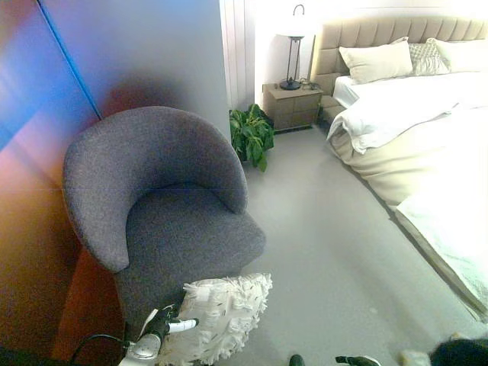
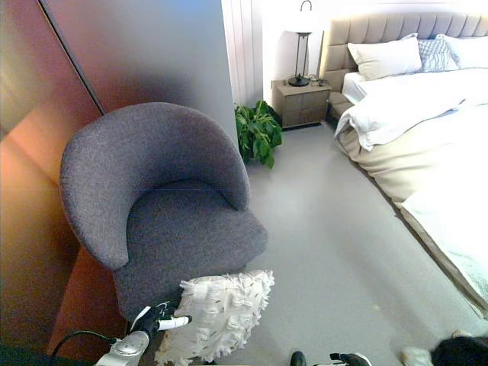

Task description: Pick up the pillow and put it on the sofa.

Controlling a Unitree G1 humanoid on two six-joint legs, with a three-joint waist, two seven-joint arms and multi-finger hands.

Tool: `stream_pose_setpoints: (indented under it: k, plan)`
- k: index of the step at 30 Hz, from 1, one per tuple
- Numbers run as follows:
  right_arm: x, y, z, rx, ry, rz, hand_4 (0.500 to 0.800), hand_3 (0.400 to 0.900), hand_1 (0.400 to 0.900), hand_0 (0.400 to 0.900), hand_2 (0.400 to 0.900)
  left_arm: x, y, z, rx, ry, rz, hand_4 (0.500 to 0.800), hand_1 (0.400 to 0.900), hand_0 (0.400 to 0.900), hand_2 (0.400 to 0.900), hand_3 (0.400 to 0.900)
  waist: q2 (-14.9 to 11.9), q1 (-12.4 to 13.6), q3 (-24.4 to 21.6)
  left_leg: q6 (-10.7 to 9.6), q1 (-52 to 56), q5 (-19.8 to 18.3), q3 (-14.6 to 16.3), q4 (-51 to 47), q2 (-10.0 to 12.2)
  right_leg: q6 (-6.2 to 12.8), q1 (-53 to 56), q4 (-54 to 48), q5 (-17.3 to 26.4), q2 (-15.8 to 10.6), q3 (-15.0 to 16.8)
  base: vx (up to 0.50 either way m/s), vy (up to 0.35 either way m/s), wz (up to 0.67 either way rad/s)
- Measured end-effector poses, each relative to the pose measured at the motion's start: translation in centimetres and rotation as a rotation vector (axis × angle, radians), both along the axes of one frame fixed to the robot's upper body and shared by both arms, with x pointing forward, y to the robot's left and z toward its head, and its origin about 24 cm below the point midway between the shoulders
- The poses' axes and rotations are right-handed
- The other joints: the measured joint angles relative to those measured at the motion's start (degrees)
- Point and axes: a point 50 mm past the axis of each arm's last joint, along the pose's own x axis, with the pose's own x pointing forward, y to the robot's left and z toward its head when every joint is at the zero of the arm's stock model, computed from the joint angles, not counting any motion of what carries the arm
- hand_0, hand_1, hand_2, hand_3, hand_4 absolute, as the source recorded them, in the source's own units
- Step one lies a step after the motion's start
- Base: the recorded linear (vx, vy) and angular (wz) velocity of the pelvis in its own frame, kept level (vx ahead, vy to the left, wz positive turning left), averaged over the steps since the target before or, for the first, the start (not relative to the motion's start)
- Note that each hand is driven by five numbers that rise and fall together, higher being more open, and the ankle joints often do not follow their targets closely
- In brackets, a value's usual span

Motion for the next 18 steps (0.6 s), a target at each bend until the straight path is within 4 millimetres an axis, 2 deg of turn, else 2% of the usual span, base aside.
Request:
stream_pose_setpoints:
  k: [5, 12, 18]
  plan:
    - [0.31, 0.19, 0.00, 0.004, -0.007, 0.002, 0.800, 0.900, 0.900, 0.900, 0.900, -0.16, 0.16, -0.06, 0.023, 0.002, 0.017, 0.800, 0.900, 0.900, 0.900, 0.900, 0.03, -1.22, 0.06, 0.01, -0.01, -0.08, 0.10, 0.00, 0.00, 0.00, -0.05, -0.01, 0.00, 0.02, 0.10, 0.00, 0.000, 0.00]
    - [0.39, 0.29, -0.01, 0.006, -0.010, 0.001, 0.800, 0.900, 0.900, 0.900, 0.900, 0.22, -0.05, 0.05, 0.042, -0.021, 0.027, 0.800, 0.900, 0.900, 0.900, 0.900, 0.27, -1.29, 0.22, -0.01, 0.04, -0.15, 0.24, 0.00, 0.01, 0.00, -0.11, -0.02, 0.00, 0.03, 0.25, 0.00, 0.000, 0.00]
    - [0.64, 0.30, 0.04, 0.005, -0.017, 0.003, 0.800, 0.900, 0.900, 0.900, 0.900, 0.32, -0.01, 0.13, 0.157, -0.033, -0.010, 0.800, 0.900, 0.900, 0.900, 0.900, 0.58, -1.31, 1.15, -0.03, -0.10, -0.17, 0.36, 0.02, 0.02, 0.00, -0.70, 0.03, 0.00, -0.01, 0.35, 0.01, -0.002, 0.00]
